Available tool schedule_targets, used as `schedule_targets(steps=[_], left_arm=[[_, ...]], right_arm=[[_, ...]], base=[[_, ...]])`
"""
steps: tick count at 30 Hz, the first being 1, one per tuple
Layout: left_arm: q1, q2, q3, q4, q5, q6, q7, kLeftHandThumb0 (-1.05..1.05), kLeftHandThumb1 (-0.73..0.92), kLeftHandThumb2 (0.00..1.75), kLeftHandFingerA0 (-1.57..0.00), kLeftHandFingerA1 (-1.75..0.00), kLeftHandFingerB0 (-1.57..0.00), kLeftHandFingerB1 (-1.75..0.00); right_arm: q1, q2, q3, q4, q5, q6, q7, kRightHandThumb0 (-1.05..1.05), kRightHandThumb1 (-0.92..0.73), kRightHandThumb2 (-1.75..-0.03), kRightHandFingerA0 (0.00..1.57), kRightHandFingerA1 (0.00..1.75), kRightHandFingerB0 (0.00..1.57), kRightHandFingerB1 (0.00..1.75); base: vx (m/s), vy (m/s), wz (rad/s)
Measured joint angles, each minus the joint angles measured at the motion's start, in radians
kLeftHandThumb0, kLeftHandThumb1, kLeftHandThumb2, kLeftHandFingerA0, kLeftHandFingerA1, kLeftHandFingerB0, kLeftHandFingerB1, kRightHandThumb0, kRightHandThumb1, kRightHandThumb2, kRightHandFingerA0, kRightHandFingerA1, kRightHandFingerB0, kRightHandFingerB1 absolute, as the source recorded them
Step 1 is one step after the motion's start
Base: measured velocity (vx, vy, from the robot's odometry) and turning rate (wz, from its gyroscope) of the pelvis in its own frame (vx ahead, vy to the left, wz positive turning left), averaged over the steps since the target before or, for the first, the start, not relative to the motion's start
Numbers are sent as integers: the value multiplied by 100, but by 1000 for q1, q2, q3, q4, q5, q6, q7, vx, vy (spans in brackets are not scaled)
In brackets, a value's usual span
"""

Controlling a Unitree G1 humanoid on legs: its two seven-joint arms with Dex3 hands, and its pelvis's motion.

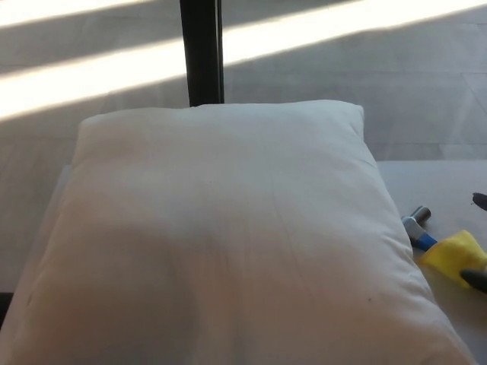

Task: A hammer is kept on the right hand side and a pillow is kept on the left hand side on the desk infront of the robot and the robot uses its right hand to pick up the hammer and makes a downward swinging motion to hit the pillow

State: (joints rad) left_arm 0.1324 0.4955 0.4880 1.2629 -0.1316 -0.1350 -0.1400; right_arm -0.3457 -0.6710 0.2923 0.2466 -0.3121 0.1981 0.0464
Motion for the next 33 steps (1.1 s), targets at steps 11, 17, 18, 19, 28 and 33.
schedule_targets(steps=[11,17,18,19,28,33], left_arm=[[0,0,1,0,-5,-6,-4,-59,70,61,-80,-59,-62,-52],[0,2,-4,6,-7,-20,-13,-59,72,62,-74,-57,-61,-51],[-2,2,-5,7,-7,-21,-14,-59,72,62,-74,-57,-61,-51],[-2,2,-5,7,-7,-21,-14,-58,71,61,-77,-59,-62,-52],[-1,1,2,9,-16,-27,-16,-58,72,61,-80,-58,-64,-52],[-6,1,1,15,-19,-27,-15,-61,72,61,-75,-59,-62,-54]], right_arm=[[-179,7,103,225,-153,10,-19,-71,-49,-85,2,32,13,40],[-196,37,142,282,-221,15,-24,-72,-49,-87,1,31,11,40],[-200,43,146,296,-228,17,-23,-72,-49,-87,1,31,11,40],[-204,48,149,308,-235,17,-23,-72,-49,-87,0,32,11,40],[-218,88,164,421,-253,35,19,-79,-52,-90,3,36,13,39],[-218,108,166,468,-255,35,44,-79,-53,-94,2,44,8,34]], base=[[0,0,0],[0,0,0],[0,0,0],[0,0,0],[0,0,0],[0,0,0]])
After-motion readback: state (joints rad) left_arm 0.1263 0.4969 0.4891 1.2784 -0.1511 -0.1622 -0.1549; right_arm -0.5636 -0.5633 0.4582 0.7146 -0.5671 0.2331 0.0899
